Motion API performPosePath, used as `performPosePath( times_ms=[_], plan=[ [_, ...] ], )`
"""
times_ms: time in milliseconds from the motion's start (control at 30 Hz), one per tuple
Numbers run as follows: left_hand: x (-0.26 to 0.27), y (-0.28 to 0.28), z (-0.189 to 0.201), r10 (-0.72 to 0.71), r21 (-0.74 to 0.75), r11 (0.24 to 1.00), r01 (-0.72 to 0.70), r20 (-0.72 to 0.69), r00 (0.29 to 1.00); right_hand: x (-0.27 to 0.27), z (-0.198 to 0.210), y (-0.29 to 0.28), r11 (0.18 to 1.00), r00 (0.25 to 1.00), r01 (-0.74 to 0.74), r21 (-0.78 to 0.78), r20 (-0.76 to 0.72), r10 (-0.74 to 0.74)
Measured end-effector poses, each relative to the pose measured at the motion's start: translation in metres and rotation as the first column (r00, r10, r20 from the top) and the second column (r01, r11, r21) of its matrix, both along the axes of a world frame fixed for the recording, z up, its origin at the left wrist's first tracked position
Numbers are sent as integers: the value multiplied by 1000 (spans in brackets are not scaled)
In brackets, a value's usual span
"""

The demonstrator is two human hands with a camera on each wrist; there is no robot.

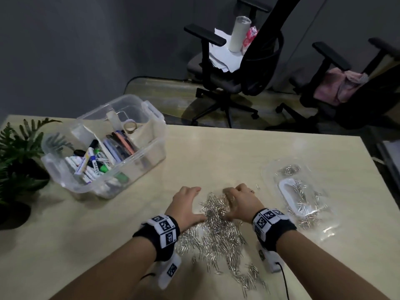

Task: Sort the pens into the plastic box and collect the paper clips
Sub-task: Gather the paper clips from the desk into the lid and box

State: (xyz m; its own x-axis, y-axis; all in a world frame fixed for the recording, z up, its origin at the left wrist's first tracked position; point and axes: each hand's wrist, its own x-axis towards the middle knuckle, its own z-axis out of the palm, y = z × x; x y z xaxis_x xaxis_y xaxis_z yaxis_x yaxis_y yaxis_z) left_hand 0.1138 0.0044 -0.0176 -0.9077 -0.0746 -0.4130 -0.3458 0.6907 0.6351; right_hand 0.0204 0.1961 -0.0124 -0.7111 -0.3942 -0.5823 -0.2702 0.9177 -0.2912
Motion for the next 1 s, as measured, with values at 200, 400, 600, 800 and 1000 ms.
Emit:
performPosePath(
  times_ms=[200, 400, 600, 800, 1000],
  plan=[
    [-15, 31, -23, -83, -90, 992, 87, 51, 995, 8, -13, 8, 982, 982, -187, -12, -44, 186],
    [-24, 34, -29, -78, -108, 991, 81, 35, 996, 4, -26, 7, 983, 993, -110, -146, 24, 115],
    [-30, 28, -26, -21, -80, 996, 25, 49, 999, -7, -26, 6, 978, 993, -95, -187, 50, 107],
    [-30, 26, -18, 83, -12, 997, -82, 71, 994, -14, -23, 7, 965, 991, -82, -247, 80, 105],
    [-27, 23, -5, 123, 26, 992, -124, 57, 991, -15, -14, 7, 955, 986, -43, -293, 140, 88]
  ],
)
